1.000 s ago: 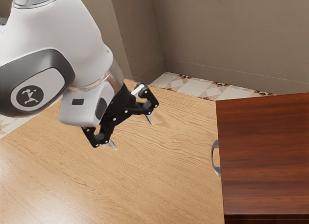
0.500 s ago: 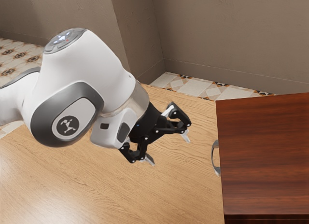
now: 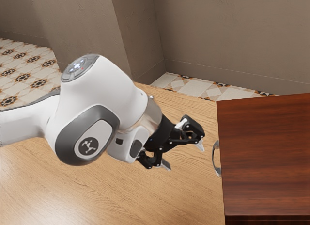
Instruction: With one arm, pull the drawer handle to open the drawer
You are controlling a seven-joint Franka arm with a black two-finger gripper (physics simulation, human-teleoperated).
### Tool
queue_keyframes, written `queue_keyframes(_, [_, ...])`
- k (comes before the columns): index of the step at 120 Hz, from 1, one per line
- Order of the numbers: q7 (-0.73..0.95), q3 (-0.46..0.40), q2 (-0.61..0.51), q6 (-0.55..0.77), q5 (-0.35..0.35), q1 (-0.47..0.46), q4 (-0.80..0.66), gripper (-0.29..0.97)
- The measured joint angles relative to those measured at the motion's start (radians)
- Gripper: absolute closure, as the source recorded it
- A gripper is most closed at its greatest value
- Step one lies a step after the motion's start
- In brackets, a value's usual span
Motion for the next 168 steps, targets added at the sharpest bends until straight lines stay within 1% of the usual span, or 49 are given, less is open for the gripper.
queue_keyframes(20, [0.026, 0.011, 0.034, 0.042, 0.014, -0.023, 0.004, 0.0])
queue_keyframes(39, [0.045, 0.011, 0.06, 0.07, 0.032, -0.025, 0.009, 0.0])
queue_keyframes(70, [0.069, 0.011, 0.091, 0.102, 0.038, -0.026, 0.008, 0.0])
queue_keyframes(88, [0.082, 0.012, 0.061, 0.107, 0.036, -0.025, -0.022, 0.03])
queue_keyframes(111, [0.101, 0.03, 0.027, 0.108, 0.036, -0.024, -0.071, -0.01])
queue_keyframes(133, [0.116, 0.034, -0.025, 0.105, 0.031, -0.019, -0.11, 0.05])
queue_keyframes(146, [0.125, 0.063, -0.052, 0.101, 0.038, -0.024, -0.134, 0.03])
queue_keyframes(168, [0.142, 0.07, -0.088, 0.097, 0.035, -0.019, -0.17, 0.03])
